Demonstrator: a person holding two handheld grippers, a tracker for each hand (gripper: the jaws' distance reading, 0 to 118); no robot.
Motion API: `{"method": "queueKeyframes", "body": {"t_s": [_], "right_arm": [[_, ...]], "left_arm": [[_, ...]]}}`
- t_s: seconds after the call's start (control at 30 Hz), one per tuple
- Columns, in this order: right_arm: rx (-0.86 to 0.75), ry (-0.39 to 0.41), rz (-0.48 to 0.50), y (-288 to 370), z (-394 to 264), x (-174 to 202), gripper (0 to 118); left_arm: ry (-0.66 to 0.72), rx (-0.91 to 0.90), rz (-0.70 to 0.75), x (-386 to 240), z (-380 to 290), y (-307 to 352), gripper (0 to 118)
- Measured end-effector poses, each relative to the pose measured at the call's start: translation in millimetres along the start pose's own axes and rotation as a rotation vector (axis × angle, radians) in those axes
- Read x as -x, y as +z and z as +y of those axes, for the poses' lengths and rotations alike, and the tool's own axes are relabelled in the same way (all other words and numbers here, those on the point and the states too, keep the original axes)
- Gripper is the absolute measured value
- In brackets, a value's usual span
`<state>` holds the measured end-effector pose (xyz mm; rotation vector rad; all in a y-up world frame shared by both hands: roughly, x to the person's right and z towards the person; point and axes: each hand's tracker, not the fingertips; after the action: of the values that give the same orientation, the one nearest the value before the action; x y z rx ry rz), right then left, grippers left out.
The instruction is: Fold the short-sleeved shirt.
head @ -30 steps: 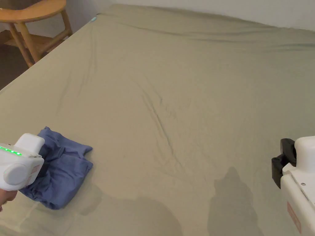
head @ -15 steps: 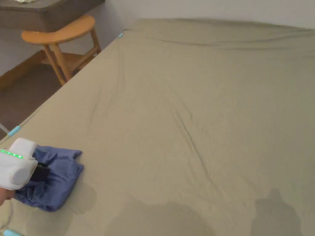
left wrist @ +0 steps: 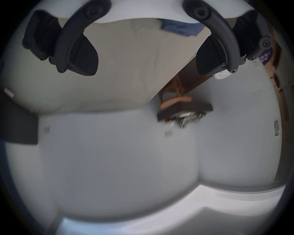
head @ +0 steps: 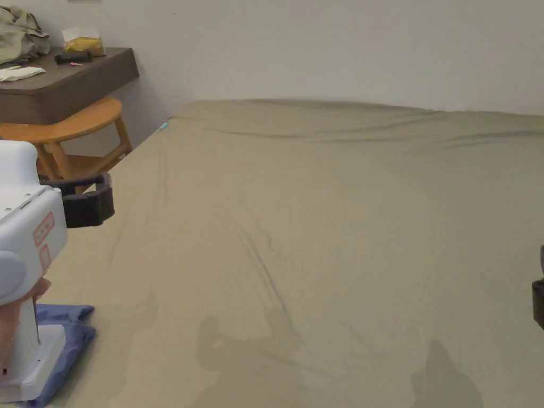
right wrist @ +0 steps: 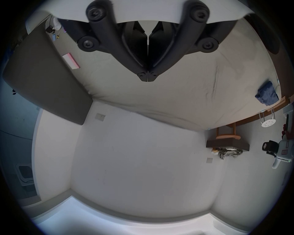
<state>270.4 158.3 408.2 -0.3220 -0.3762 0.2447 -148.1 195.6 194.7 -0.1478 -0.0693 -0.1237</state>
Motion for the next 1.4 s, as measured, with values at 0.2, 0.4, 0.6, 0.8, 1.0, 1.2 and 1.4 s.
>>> {"method": "queueKeyframes", "body": {"t_s": [0.2, 0.4, 0.6, 0.8, 1.0, 1.2, 1.4], "right_arm": [[-0.097, 0.017, -0.049, 46.4, 18.9, -34.3, 2], [-0.138, 0.013, -0.089, 75.0, 14.5, -50.9, 2], [-0.146, -0.02, -0.102, 88.1, -3.1, -56.8, 2], [-0.149, -0.007, -0.114, 96.5, -15.8, -54.5, 2], [-0.171, -0.02, -0.11, 101.3, -16.0, -50.8, 2], [-0.206, -0.004, -0.108, 107.1, -13.7, -43.1, 2], [-0.211, -0.009, -0.095, 110.7, -16.4, -38.9, 2]], "left_arm": [[0.073, -0.197, -0.185, -116.2, 24.7, 92.0, 118], [0.054, -0.198, -0.34, -209.0, 19.0, 144.8, 63], [0.049, -0.225, -0.348, -251.6, -1.0, 178.7, 0], [-0.006, -0.211, -0.366, -265.1, -12.5, 196.6, 0], [-0.049, -0.239, -0.366, -261.1, -13.0, 206.3, 0], [-0.092, -0.275, -0.385, -256.8, -7.8, 215.4, 0], [-0.087, -0.272, -0.375, -256.3, -8.2, 218.8, 0]]}}
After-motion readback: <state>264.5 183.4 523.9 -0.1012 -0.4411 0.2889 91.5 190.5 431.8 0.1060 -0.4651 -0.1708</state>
